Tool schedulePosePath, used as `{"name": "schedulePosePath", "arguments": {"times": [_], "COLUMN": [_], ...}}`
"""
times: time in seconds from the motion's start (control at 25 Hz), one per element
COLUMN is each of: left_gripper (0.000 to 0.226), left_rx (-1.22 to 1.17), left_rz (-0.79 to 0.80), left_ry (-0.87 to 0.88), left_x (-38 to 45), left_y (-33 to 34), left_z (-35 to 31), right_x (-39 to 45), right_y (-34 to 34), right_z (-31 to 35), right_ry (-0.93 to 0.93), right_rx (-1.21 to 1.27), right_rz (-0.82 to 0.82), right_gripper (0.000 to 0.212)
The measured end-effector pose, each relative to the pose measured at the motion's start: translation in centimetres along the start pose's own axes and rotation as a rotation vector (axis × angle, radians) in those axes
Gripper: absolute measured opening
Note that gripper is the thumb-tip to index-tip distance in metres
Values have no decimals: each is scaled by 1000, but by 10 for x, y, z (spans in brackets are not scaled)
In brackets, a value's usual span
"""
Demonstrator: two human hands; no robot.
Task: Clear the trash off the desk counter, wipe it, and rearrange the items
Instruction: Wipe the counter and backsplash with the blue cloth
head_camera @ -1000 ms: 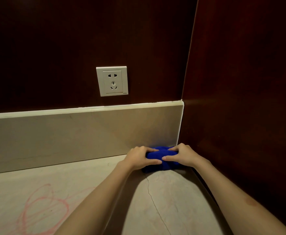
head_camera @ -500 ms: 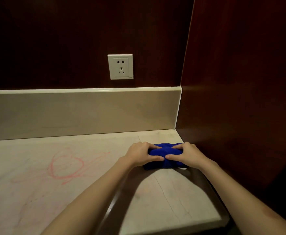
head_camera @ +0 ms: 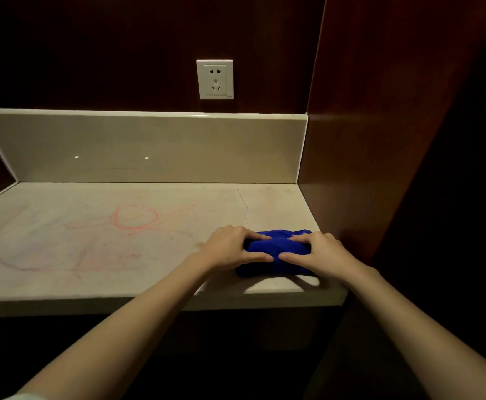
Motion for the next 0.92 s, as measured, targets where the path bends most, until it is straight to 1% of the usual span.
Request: {"name": "schedulePosePath", "arguments": {"times": [0.16, 0.28, 0.36, 0.44, 0.56, 0.76, 0.92], "left_gripper": [59, 61, 62, 62, 60, 60, 58], "left_rx": [20, 36, 58, 65, 65, 44, 38], "left_rz": [-32, -53, -82, -118, -140, -118, -107], "left_ry": [13, 32, 42, 36, 36, 32, 23], "left_x": [-20, -25, -23, -19, -3, 39, 79], "left_y": [4, 7, 9, 11, 11, 4, -2], "left_z": [-12, -14, -11, -7, 0, 25, 52], "right_x": [-21, -26, -22, -17, 0, 46, 89], "right_y": [8, 15, 17, 17, 16, 18, 18], "right_z": [-3, -6, -8, -9, -10, -16, -18], "right_ry": [-31, -47, -65, -77, -54, 28, 98], "right_rx": [-45, -48, -13, 44, 96, 190, 200], "right_rz": [-12, -35, -67, -103, -134, -185, -238], "right_gripper": [65, 64, 59, 48, 41, 38, 38]}}
Point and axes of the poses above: each hand's wrist, its own x-axis towards the middle knuckle, its own y-axis out of the palm, z = x × y, the point moved 2 cm from there along x, towards the middle knuckle
